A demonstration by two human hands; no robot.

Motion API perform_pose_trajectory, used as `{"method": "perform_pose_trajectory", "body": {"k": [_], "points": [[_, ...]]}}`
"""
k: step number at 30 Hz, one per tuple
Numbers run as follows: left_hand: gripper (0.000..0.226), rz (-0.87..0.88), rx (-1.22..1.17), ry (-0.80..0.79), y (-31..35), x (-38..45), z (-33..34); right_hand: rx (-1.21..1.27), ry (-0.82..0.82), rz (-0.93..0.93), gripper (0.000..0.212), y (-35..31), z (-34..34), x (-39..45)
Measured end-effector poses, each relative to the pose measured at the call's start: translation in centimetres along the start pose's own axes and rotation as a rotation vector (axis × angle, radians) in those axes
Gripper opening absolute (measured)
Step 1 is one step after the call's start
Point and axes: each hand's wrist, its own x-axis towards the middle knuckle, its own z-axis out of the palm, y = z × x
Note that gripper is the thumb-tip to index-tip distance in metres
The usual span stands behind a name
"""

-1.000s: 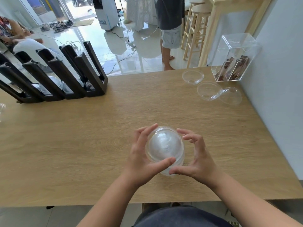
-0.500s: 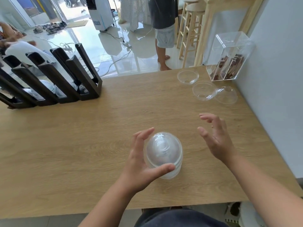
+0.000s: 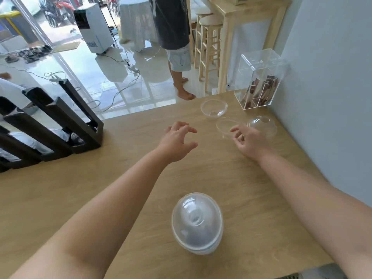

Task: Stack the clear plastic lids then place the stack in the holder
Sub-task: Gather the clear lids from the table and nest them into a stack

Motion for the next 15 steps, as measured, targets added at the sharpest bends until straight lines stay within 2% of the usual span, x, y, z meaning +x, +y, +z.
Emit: {"method": "perform_pose_trajectory", "body": {"k": [2,4,6,9,12,15], "points": [[0.041,0.059,0.116,-0.018,0.7,2.6,0.1,0.418,0.073,0.113,0.026,-1.1,-0.3,-1.3],[0.042,0.094,0.215,-0.046,1.0,5.0,0.2,0.907,0.101,0.350,0.027,-2.1,-0.3,-2.4],[0.042,0.098,0.307,-0.089,0.8,7.0,0.3,1.178,0.089,0.593,0.025,-2.1,0.2,-3.5],[0.043,0.119,0.414,-0.140,0.7,9.2,1.3,1.168,0.059,0.767,0.024,-0.9,1.3,-5.4],[0.047,0.154,0.475,-0.162,1.4,11.5,2.6,1.098,0.077,0.832,0.020,-0.1,1.3,-6.6],[0.058,0.193,0.513,-0.180,1.9,13.0,3.6,0.976,0.089,0.832,0.006,0.0,0.8,-7.3]]}}
